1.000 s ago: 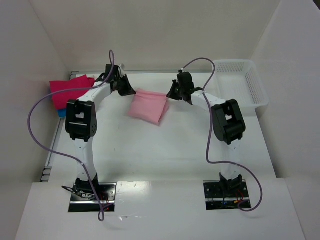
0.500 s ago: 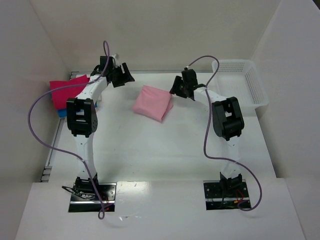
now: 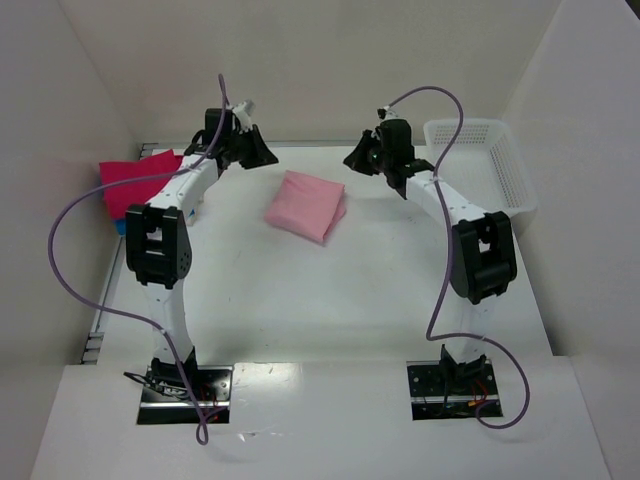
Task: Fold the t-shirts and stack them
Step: Smooth out wrinkles on the folded tshirt
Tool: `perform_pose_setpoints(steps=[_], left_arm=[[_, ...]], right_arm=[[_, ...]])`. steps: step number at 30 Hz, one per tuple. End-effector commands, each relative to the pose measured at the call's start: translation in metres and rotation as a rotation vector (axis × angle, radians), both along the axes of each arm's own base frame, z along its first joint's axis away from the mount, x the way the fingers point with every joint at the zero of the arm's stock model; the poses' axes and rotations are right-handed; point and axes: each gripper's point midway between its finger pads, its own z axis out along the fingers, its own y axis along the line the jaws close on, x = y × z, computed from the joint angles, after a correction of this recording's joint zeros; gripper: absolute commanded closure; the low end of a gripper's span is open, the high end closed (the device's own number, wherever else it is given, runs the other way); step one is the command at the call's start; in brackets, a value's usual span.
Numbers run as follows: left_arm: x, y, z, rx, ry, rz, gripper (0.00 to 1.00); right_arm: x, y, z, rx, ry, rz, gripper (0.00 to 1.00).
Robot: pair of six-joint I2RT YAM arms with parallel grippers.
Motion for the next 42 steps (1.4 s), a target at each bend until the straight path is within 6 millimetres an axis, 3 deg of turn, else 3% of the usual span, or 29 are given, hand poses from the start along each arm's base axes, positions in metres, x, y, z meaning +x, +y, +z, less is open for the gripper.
perform_pose_setpoints(steps=[1, 7, 13, 16, 20, 24, 30, 33, 36, 38, 39, 42], left_arm=[[0.004, -0.022, 0.008, -0.097, -0.056, -0.091, 0.94], [0.015, -0.035, -0.039, -0.118, 0.029, -0.128, 0.95], [0.027, -0.042, -0.072, -0.101, 0.071, -0.13, 0.92], [0.033, -0.036, -0.102, 0.018, 0.138, -0.067, 0.85], [0.042, -0.017, -0.114, 0.156, 0.128, 0.06, 0.7], [0.049, -0.01, -0.102, 0.184, 0.058, 0.087, 0.53], [0.051, 0.005, -0.101, 0.275, 0.059, 0.116, 0.43], [0.049, 0.016, -0.08, 0.316, 0.022, 0.15, 0.37], [0.042, 0.021, -0.044, 0.317, -0.022, 0.175, 0.28], [0.03, 0.021, -0.034, 0.308, -0.02, 0.162, 0.21], [0.024, 0.02, -0.018, 0.295, -0.041, 0.156, 0.19], [-0.001, 0.007, -0.007, 0.253, -0.041, 0.088, 0.14]], right_arm=[[-0.018, 0.034, -0.002, 0.072, -0.006, 0.115, 0.99], [-0.023, 0.059, -0.071, 0.051, 0.128, 0.159, 1.0], [-0.018, 0.065, -0.107, 0.018, 0.186, 0.16, 1.0], [-0.013, 0.061, -0.118, -0.02, 0.19, 0.143, 1.0], [-0.012, 0.055, -0.127, -0.052, 0.197, 0.13, 1.0], [-0.021, 0.049, -0.14, -0.071, 0.227, 0.116, 1.0], [-0.023, 0.035, -0.151, -0.105, 0.252, 0.082, 1.0], [-0.022, 0.026, -0.144, -0.125, 0.24, 0.056, 1.0], [-0.025, 0.017, -0.127, -0.119, 0.218, 0.04, 1.0], [-0.027, 0.014, -0.101, -0.112, 0.177, 0.027, 1.0], [-0.026, 0.012, -0.089, -0.109, 0.155, 0.019, 1.0], [-0.029, 0.006, -0.045, -0.083, 0.087, 0.011, 0.99]])
